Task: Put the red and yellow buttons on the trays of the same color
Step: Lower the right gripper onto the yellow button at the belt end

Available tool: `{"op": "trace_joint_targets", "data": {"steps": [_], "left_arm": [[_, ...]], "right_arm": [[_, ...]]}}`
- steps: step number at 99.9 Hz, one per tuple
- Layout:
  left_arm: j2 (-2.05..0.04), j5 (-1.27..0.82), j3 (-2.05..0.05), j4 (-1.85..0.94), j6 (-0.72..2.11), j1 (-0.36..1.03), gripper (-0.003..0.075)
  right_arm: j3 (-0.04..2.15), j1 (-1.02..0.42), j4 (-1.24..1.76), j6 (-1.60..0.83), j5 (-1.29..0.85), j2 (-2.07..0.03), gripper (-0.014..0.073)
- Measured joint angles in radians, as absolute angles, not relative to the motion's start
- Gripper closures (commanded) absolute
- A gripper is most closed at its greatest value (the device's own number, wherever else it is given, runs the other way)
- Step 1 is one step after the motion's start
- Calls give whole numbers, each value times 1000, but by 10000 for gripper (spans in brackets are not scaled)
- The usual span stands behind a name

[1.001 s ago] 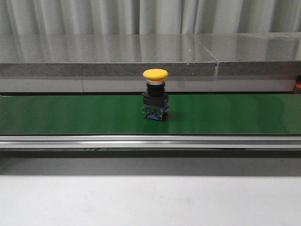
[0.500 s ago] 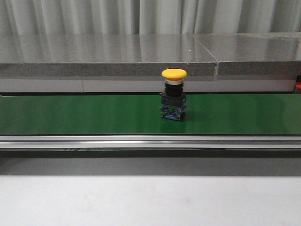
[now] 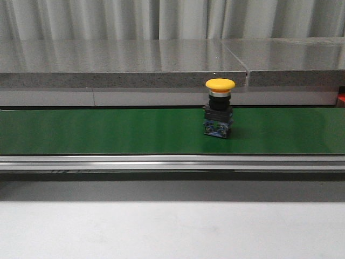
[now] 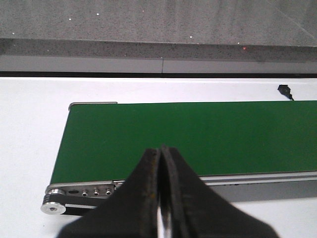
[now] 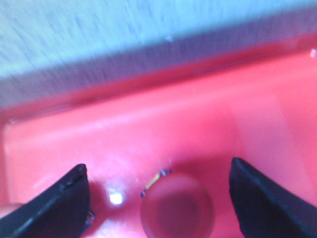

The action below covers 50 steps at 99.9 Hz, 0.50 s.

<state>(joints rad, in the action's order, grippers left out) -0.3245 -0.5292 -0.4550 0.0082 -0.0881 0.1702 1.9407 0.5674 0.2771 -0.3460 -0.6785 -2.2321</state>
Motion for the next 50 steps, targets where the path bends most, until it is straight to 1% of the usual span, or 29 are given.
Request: {"op": "trace_joint_targets", "data": {"steps": [18,50], "left_arm": [[-324,-529,-455,8,-88,170,739],[-324,-529,-455,8,-88,170,739]], "right_arm": [[2011,567,290,-346,-749,-2184,11],[2020,567,320,-344,-906,-1996,11]]}}
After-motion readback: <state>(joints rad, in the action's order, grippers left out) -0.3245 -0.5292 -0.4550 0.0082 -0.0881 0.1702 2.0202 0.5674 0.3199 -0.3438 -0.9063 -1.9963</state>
